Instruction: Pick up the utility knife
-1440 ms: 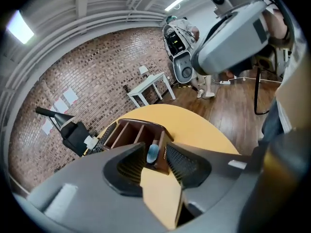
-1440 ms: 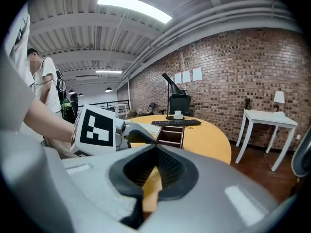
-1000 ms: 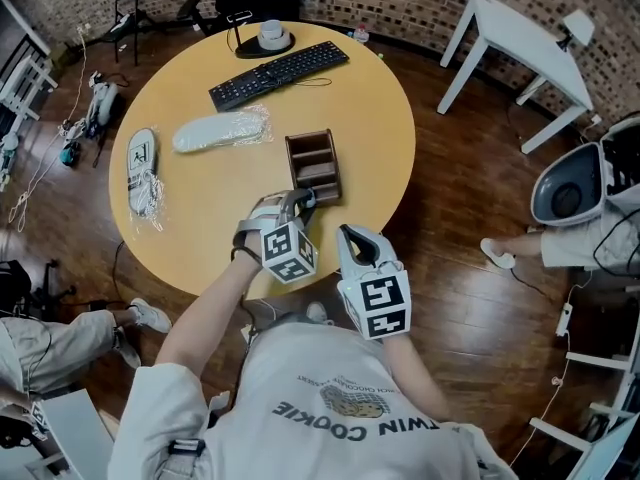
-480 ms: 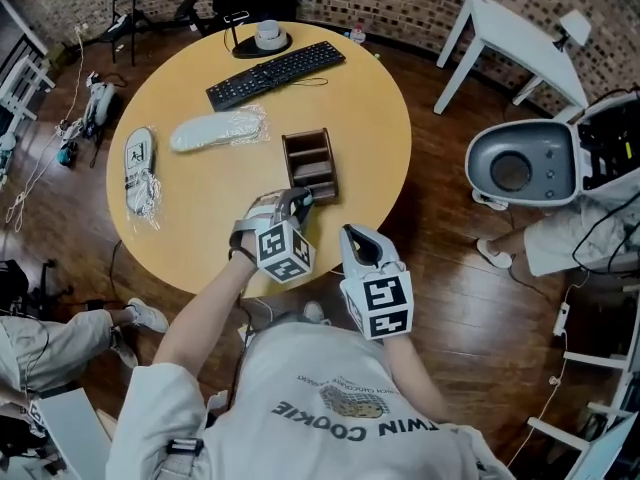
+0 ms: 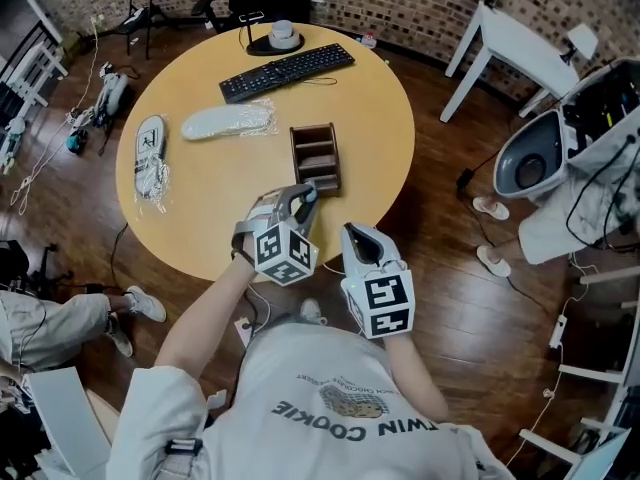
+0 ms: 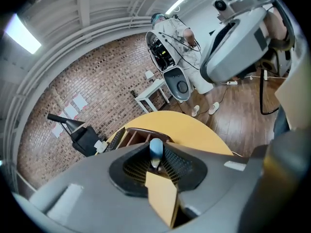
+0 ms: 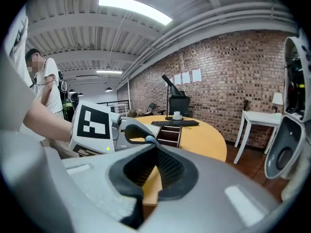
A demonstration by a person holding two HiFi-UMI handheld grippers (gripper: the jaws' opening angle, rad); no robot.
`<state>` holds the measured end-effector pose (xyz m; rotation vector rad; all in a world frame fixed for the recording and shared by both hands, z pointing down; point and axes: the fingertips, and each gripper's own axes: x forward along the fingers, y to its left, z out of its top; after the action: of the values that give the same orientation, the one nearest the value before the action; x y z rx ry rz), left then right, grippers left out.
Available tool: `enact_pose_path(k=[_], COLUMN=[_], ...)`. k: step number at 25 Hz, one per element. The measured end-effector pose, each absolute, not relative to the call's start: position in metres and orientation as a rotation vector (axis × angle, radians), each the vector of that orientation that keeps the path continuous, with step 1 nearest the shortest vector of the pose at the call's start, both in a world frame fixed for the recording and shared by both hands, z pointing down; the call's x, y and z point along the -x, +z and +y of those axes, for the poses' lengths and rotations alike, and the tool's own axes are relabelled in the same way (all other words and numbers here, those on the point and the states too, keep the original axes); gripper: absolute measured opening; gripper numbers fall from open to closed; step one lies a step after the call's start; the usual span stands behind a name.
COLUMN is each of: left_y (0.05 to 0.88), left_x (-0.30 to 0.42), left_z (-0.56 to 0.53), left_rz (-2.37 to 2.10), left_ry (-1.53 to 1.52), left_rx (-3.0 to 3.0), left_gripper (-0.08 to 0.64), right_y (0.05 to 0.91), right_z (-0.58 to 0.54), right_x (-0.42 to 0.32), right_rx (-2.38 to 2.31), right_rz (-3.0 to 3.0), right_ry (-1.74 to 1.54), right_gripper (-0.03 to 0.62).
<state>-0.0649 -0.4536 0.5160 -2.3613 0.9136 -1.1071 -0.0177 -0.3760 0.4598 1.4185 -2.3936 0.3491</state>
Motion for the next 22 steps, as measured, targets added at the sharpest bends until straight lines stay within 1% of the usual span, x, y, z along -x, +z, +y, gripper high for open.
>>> enact_pose_path(k=[10, 22], left_y=[0.475, 0.429], left_x=[0.06, 0.04], left_z=[-0.404, -0.32], left_rz=[1.09, 1.275], left_ry=[-0.981, -0.775], left_rx=[2.418, 2.528], left_gripper=[0.071, 0.071], right_y=[0.447, 0.432], right_z=[-0.343, -0.282], right_x=[0.01, -0.003], right_rx=[-1.364, -1.3], right_rz=[-2.442, -2.516], right_ry=[0.297, 0.244], right_gripper=[0.002, 0.002])
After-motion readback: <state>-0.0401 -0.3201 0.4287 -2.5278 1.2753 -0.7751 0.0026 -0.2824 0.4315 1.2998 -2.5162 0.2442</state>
